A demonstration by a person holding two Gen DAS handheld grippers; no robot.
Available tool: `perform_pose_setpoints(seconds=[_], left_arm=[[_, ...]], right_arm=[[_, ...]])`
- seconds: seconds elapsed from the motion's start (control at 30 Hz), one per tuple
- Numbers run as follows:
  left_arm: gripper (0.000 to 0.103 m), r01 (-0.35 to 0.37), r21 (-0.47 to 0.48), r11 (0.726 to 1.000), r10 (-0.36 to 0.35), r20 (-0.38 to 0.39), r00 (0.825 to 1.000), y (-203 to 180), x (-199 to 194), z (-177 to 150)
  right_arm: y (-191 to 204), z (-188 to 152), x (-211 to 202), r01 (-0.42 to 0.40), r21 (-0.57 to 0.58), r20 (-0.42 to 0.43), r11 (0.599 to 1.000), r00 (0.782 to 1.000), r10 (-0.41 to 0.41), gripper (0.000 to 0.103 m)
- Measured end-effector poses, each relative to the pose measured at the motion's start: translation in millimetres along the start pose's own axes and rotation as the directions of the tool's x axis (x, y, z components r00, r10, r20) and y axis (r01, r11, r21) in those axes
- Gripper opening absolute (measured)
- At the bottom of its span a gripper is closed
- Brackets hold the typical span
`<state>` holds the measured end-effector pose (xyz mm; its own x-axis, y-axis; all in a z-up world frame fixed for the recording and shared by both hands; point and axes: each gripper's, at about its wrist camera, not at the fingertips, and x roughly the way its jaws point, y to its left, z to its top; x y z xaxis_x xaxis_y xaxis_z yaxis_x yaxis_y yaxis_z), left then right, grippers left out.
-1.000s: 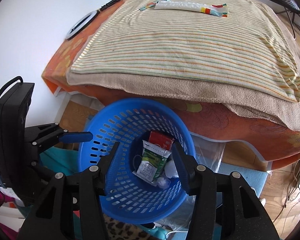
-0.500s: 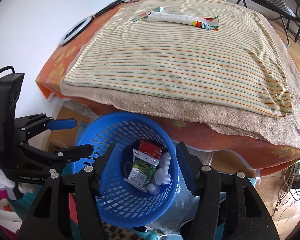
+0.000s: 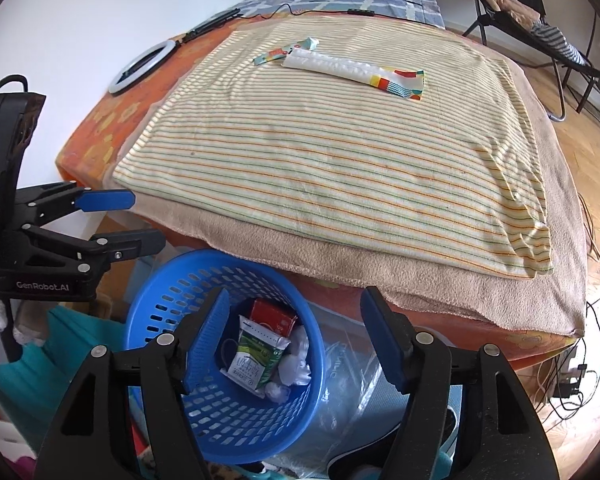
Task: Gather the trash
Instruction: 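Move both open grippers back over the blanket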
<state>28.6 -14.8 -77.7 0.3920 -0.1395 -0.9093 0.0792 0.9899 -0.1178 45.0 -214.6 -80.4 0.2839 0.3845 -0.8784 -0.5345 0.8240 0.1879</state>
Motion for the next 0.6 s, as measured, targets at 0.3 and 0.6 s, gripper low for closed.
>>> perform_pose_setpoints(seconds=[0.3, 0.6], left_arm=[[0.077, -0.036, -0.010, 0.999, 0.037, 0.061, 0.997, 26.6, 1.4, 64.5], [0.077, -0.035, -0.016, 0.999, 0.037, 0.079, 0.996, 61.0, 26.7, 139.7]], right_arm=[[-8.1, 40.0, -5.3, 0.052, -0.098, 0.099, 0.994, 0.994, -0.042, 0.068], [-24.5, 102.6, 12.6, 0.054, -0.191, 0.104, 0.980, 0.994, -0.034, 0.068]])
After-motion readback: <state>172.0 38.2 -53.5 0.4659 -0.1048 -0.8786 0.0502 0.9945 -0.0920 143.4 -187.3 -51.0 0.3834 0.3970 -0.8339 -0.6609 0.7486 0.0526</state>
